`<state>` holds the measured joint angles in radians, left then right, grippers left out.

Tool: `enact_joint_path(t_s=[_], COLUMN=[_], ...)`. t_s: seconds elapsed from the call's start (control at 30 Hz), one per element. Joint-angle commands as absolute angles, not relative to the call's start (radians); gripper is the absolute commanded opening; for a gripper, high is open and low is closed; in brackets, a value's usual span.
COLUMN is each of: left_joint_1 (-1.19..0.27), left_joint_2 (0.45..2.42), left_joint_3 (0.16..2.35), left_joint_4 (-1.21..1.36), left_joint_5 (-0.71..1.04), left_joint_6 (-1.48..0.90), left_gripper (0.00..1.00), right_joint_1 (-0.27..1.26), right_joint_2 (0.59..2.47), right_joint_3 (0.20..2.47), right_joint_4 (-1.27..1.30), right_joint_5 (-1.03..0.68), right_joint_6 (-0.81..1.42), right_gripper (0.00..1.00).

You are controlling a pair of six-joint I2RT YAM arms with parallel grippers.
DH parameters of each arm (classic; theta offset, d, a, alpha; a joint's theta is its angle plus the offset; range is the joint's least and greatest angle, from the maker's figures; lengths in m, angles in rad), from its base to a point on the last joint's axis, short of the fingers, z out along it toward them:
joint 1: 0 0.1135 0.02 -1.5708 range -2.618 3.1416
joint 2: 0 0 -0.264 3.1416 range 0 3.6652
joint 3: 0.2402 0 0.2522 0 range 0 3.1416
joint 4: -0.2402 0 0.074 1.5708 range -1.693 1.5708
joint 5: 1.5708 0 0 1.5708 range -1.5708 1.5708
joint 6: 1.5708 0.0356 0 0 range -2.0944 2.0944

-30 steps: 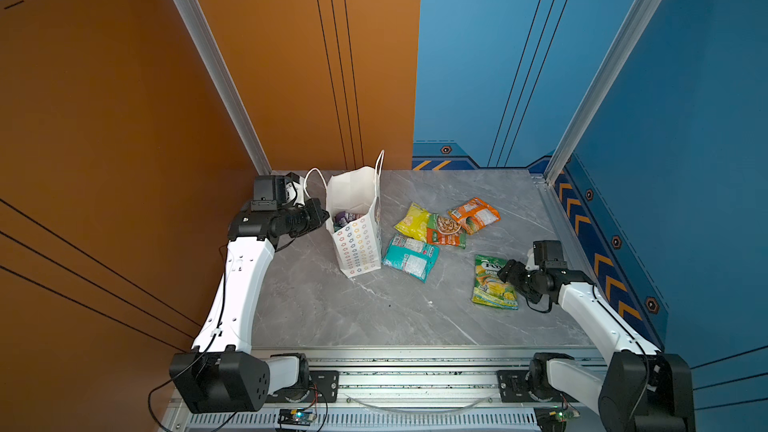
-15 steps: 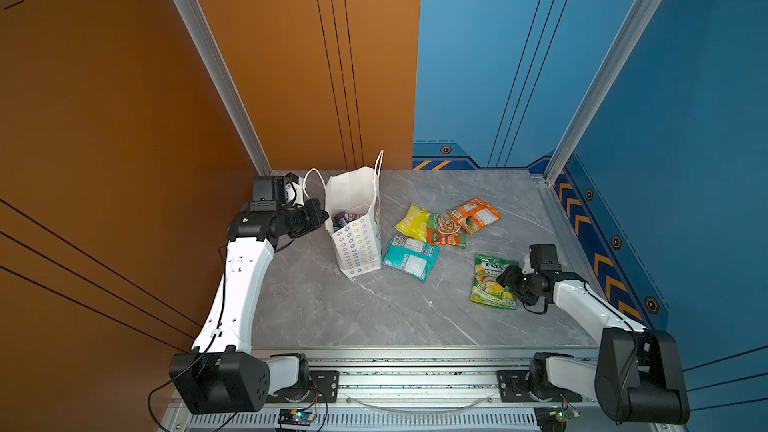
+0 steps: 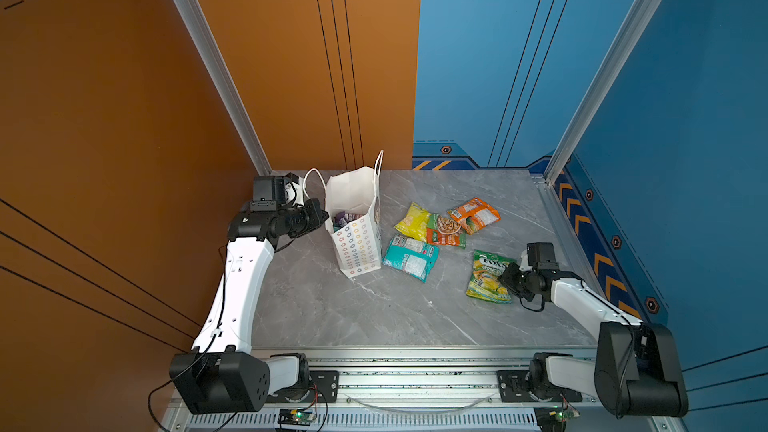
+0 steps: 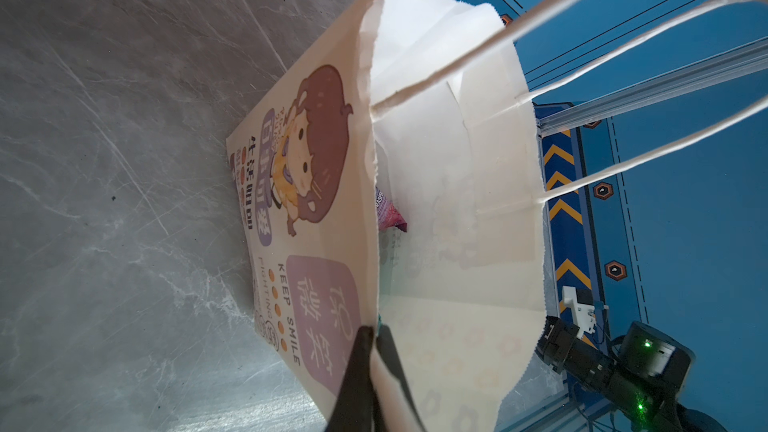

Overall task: Place the snacks into the paper bag
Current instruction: 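Lower the right gripper and grasp the green Fox's Spring Tea packet, then lift the green packet and carry it over the bag with the right gripper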

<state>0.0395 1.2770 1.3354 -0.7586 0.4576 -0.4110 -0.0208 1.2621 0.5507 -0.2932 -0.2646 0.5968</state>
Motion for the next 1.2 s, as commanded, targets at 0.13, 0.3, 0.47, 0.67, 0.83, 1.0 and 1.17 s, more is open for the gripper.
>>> enact_joint_path(t_s=[0.13, 0.3, 0.47, 0.67, 0.83, 1.0, 1.17], left_joint_1=[0.046, 0.046, 0.048, 0.047, 0.048, 0.047, 0.045], left_joint_2=[1.260, 1.254, 1.258, 1.262, 1.260, 1.260, 1.261], left_joint_3=[1.326, 1.322, 1.331, 1.336, 1.338, 1.336, 1.334], left_joint_4=[-0.772, -0.771, -0.772, -0.772, -0.772, -0.772, -0.772], left_joint_5=[0.491, 0.492, 0.492, 0.496, 0.497, 0.497, 0.501], left_joint_6=[-0.403, -0.403, -0.402, -0.405, -0.405, -0.403, -0.406], left_gripper=[0.00, 0.00, 0.00, 0.00, 0.00, 0.00, 0.00], right_joint_1=[0.063, 0.117, 0.172, 0.222, 0.254, 0.287, 0.353], right_joint_2=[1.239, 1.224, 1.173, 1.110, 1.107, 1.150, 1.227], right_joint_3=[0.609, 0.664, 0.732, 0.826, 0.905, 1.000, 1.139], right_joint_4=[-0.323, -0.361, -0.407, -0.439, -0.414, -0.349, -0.295], right_joint_5=[-0.191, -0.163, -0.144, -0.134, -0.133, -0.133, -0.126], right_joint_6=[0.583, 0.584, 0.599, 0.628, 0.648, 0.667, 0.669], right_gripper=[0.03, 0.00, 0.00, 0.00, 0.00, 0.00, 0.00])
